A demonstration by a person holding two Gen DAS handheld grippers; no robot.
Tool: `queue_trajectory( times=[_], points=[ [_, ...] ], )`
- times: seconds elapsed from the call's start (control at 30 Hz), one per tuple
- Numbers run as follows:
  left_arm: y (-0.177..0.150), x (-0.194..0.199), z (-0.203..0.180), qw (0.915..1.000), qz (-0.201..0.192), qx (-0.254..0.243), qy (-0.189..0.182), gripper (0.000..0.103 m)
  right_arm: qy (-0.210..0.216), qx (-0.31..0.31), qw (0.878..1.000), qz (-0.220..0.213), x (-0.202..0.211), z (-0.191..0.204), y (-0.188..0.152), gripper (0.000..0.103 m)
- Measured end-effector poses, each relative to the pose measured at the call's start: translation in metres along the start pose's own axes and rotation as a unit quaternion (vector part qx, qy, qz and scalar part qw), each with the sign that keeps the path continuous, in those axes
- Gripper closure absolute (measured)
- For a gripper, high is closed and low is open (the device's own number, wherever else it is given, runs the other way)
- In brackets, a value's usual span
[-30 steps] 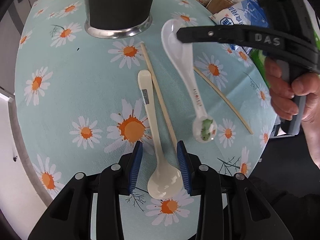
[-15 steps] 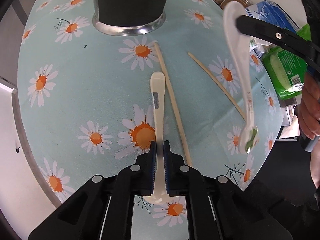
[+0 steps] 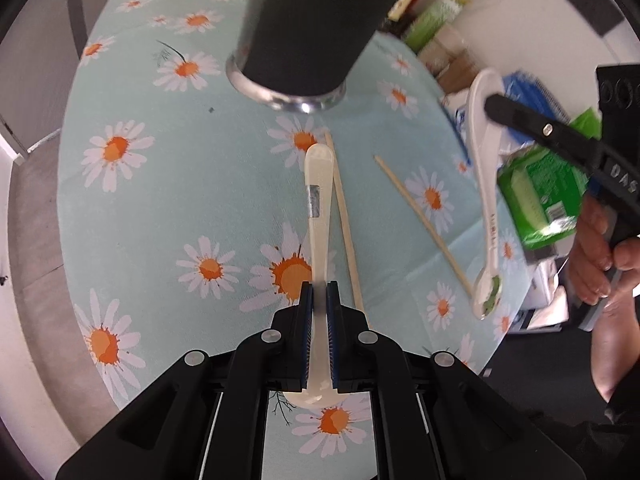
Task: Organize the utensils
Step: 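Grasp the cream plastic spoon with the left tool while the right tool lifts the ceramic spoon, then lower both spoons into the black holder and open both tools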
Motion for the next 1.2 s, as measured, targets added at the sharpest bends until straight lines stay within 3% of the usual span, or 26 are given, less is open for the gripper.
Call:
queue_trajectory(
  times=[0.3, 0.47, 0.73, 1.0, 1.2],
  points=[
    [0.003, 0.057, -0.003, 0.9896, -0.136, 0.03, -0.037, 0.097, -0.003, 0.051, 0.998, -0.034, 0.015, 0.034, 0.018, 0.098],
    [0.014, 0.092, -0.012, 0.9763, -0.21, 0.021, -0.046, 0.097, -0.01, 0.076, 0.995, -0.062, 0.029, 0.047, 0.034, 0.098],
    [0.061, 0.152, -0.033, 0.9462, -0.318, -0.014, -0.056, 0.097, -0.035, 0.091, 0.987, -0.129, 0.059, 0.056, 0.079, 0.098],
    [0.119, 0.182, -0.05, 0.9167, -0.395, -0.04, -0.045, 0.097, -0.073, 0.071, 0.974, -0.201, 0.079, 0.045, 0.138, 0.098],
    [0.153, 0.182, -0.055, 0.9061, -0.418, -0.053, -0.041, 0.097, -0.105, 0.06, 0.967, -0.223, 0.075, 0.032, 0.166, 0.098]
  ],
)
Point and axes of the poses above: each gripper's, at about its wrist camera, not at the fingertips, and x roughly against the way its jaws point, z to its left, y to its top, the point moved 6 cm from there along -x, roughly the way its jaws point, and after that the axes turned 1 degree about -z, right-handed, at the moved point
